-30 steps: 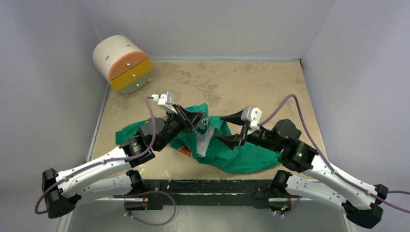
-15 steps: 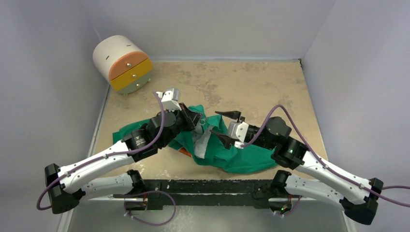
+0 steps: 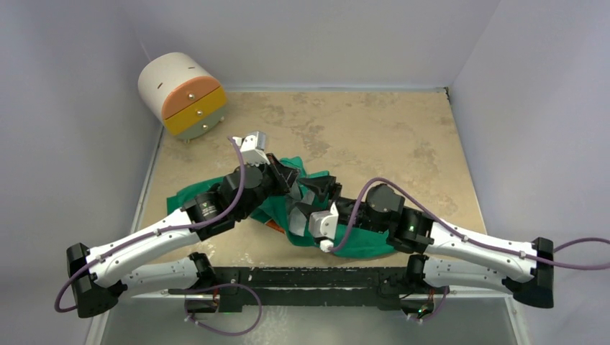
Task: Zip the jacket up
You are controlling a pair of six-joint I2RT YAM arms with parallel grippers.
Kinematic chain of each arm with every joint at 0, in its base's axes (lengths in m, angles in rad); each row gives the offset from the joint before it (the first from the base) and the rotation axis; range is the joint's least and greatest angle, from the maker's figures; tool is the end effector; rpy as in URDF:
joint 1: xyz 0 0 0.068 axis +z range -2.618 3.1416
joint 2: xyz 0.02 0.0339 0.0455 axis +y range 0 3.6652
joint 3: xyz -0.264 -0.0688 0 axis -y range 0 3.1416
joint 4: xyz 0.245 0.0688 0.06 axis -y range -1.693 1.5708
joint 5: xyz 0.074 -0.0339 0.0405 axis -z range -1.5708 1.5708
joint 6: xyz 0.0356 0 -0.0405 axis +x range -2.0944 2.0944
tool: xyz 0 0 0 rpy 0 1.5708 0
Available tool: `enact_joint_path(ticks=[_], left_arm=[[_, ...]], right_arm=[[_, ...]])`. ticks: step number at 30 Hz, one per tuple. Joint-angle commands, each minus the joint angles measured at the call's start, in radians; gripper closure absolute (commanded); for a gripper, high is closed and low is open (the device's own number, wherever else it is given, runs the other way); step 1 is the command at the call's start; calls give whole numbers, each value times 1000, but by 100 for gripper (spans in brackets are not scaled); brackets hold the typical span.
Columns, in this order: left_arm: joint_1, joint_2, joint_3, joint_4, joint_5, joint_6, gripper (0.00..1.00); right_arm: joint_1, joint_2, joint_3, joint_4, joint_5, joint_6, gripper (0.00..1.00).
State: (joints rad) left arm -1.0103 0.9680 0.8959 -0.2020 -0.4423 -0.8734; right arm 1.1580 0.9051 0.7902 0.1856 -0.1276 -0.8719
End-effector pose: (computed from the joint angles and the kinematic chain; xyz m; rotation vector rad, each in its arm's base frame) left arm 0.1305 -0.1793 0.3444 -0.1920 1.9082 -0.9082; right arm 0.0826 0.1999 0.3604 -1.3335 0.7068 0.3256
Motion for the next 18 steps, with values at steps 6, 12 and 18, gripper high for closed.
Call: enact_joint_path(ticks=[6, 12, 18], left_arm=[[-4, -1, 48, 40, 3, -7, 100], [-4, -4, 42, 42, 10, -11, 100], [-4, 4, 46, 45, 20, -8, 100]], right_arm=[[140, 33, -74, 217, 384, -214, 44], [167, 83, -108, 270, 468, -253, 49], [169, 92, -143, 352, 522, -288, 58]])
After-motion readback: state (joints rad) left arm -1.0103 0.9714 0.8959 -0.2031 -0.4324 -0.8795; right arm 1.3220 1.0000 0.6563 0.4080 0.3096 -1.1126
